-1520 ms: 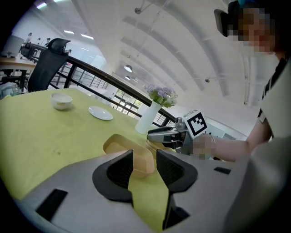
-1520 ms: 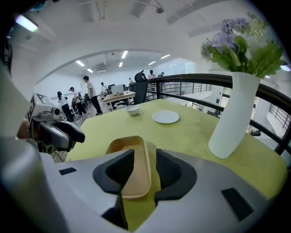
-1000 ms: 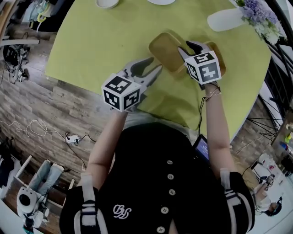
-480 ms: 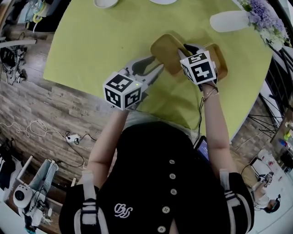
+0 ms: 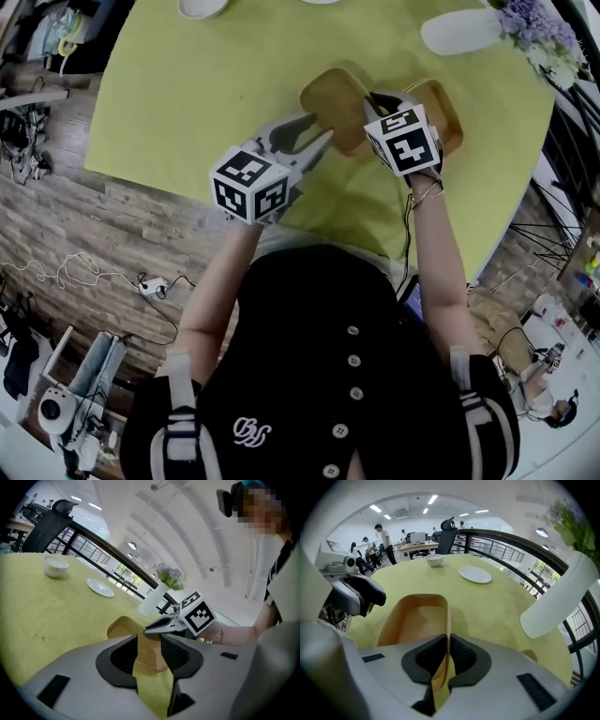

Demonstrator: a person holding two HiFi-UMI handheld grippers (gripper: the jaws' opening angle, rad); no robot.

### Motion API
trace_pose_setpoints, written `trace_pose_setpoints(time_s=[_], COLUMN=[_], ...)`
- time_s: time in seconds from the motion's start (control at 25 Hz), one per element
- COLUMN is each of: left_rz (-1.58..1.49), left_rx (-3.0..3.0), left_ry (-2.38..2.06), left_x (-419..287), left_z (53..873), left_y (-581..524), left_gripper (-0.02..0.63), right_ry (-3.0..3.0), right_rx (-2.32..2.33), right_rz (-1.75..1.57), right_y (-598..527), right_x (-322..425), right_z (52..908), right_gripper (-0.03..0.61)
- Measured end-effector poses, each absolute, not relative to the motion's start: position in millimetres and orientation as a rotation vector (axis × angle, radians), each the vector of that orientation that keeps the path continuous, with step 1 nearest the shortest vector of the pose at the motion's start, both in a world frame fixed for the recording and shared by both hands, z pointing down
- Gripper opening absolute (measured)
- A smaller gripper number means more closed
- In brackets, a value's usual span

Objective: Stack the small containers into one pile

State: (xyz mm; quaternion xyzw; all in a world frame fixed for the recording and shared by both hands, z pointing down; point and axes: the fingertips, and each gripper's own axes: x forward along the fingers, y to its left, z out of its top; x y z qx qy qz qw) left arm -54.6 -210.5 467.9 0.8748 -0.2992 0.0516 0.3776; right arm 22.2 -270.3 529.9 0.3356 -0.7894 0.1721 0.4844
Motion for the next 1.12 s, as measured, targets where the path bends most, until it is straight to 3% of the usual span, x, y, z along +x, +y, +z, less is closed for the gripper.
trace_pose_setpoints(time_s=[0.8, 1.12], left_rz=[0.223, 0.219], left_rx=[2.249, 2.256], left_ry=[-0.710, -0.742], left_x=[-18.3, -6.9], left_z=[470.3, 465.6], left_y=[-166.4, -151.7], left_gripper=[0.150, 0.150], right_ry=[-2.167, -2.249], right_rx=[0.901, 0.922], right_rz=[0.815, 0.827], right_y=[-226.6, -217.2], right_x=[44.4, 53.6], right_z=[501.8, 478.0], right_gripper=[0.031, 0.031])
